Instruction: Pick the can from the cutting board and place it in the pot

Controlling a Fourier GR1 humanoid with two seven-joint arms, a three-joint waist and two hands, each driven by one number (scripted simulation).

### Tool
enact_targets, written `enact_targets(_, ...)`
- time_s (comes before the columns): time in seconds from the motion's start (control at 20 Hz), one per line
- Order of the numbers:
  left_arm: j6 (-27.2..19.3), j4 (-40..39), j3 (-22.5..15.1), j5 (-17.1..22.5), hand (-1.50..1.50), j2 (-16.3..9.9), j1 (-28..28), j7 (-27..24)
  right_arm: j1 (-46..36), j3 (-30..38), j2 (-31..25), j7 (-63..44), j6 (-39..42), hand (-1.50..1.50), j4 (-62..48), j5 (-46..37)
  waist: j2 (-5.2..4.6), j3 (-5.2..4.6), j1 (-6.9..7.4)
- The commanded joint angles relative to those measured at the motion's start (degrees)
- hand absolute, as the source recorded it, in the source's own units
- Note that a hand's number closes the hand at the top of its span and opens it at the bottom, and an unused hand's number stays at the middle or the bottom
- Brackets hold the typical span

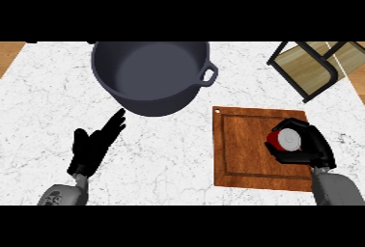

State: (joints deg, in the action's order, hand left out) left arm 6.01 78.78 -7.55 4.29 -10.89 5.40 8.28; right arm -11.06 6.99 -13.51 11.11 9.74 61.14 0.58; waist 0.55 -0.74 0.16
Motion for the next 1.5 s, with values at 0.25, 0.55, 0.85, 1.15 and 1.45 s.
enact_targets(0.25,-0.7,-0.1,0.0,-1.3,0.0,1.5,-1.1,-0.9,-7.5,-2.5,9.2,15.6,-9.5,1.5,-12.4,-6.3,-0.67,0.78,0.46)
enact_targets(0.55,0.3,1.5,1.1,-2.2,0.0,1.7,-2.3,0.6,-7.6,-4.6,8.3,12.4,-13.9,1.5,-5.0,-9.8,-0.49,0.74,-0.11)
enact_targets(0.85,0.4,1.2,1.4,-2.1,0.0,2.0,-2.6,0.3,-9.3,-8.4,6.0,2.1,-18.7,1.5,4.9,-16.5,-0.37,0.7,-0.28)
enact_targets(1.15,1.7,-0.8,2.9,-1.7,0.0,1.2,0.2,1.2,-10.5,-15.9,9.3,-9.6,-25.3,1.5,16.4,-27.5,-0.34,0.68,-0.37)
enact_targets(1.45,2.1,-2.0,3.6,-1.9,0.0,1.7,1.6,1.0,-18.7,-18.3,9.2,-25.1,-22.0,1.5,20.8,-35.5,-0.43,0.7,-0.1)
